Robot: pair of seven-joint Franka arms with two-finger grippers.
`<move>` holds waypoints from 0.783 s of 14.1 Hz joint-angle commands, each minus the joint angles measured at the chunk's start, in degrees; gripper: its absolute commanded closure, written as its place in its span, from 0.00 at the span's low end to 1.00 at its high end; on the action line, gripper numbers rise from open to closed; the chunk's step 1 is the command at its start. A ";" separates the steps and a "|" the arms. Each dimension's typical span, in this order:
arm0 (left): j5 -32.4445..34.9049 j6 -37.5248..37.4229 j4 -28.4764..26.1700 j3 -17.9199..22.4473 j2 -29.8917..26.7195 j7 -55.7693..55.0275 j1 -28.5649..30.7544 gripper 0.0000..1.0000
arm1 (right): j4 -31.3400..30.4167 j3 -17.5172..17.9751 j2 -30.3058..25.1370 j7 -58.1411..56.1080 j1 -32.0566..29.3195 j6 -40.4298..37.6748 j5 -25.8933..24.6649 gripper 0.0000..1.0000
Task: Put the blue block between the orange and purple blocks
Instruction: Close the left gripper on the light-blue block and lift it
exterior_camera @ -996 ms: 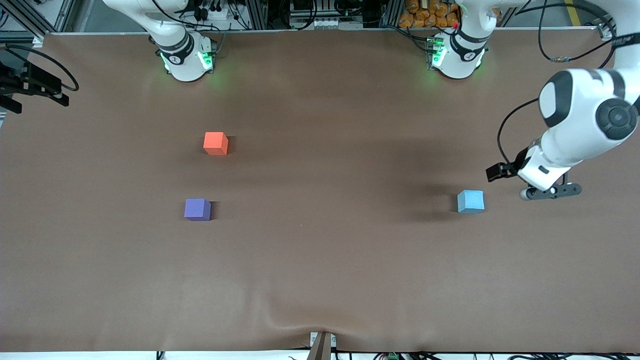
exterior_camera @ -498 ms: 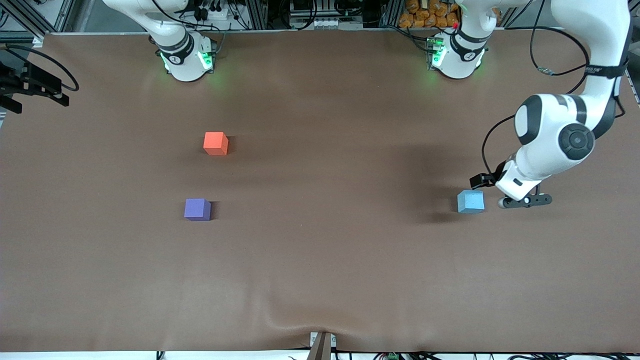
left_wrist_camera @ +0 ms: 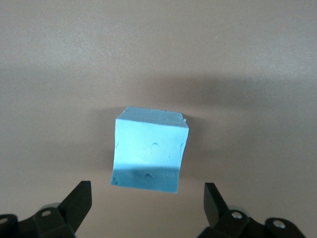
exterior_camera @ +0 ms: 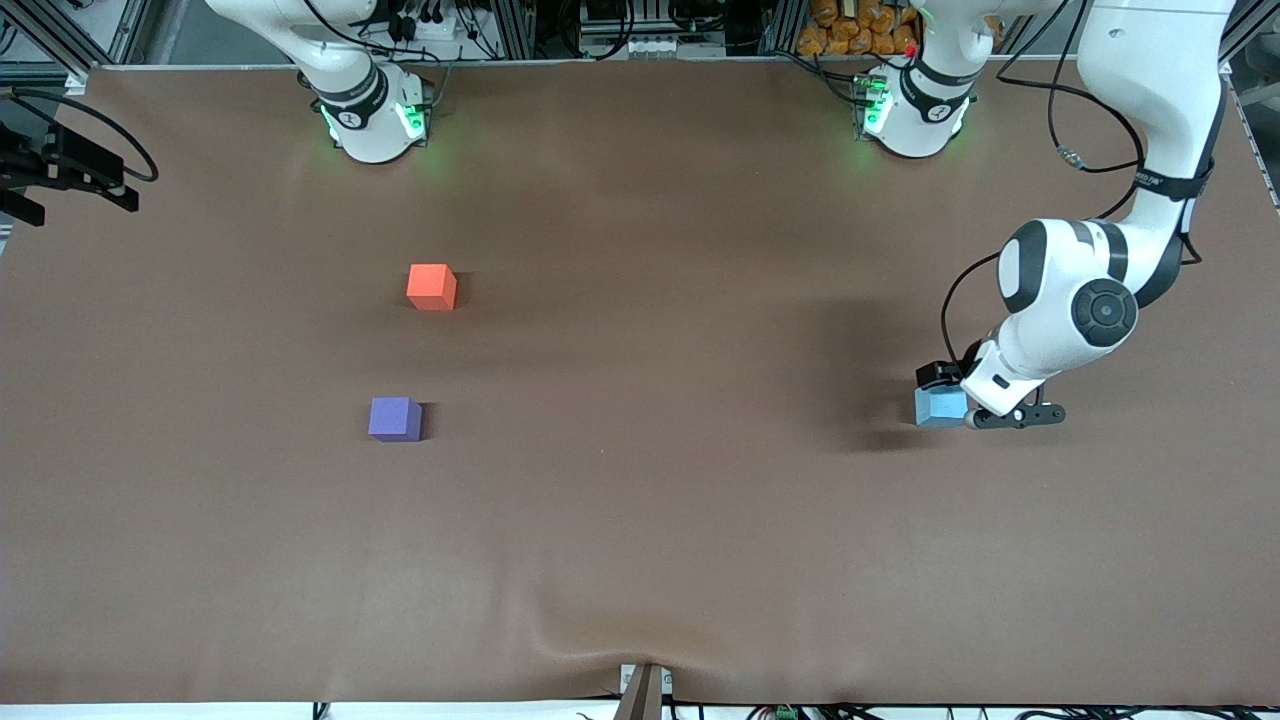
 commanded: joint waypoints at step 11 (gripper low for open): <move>-0.02 7.80 1.08 0.19 5.89 0.69 -0.57 0.00 | 1.41 0.30 0.67 -0.35 -0.74 -1.11 1.07 0.00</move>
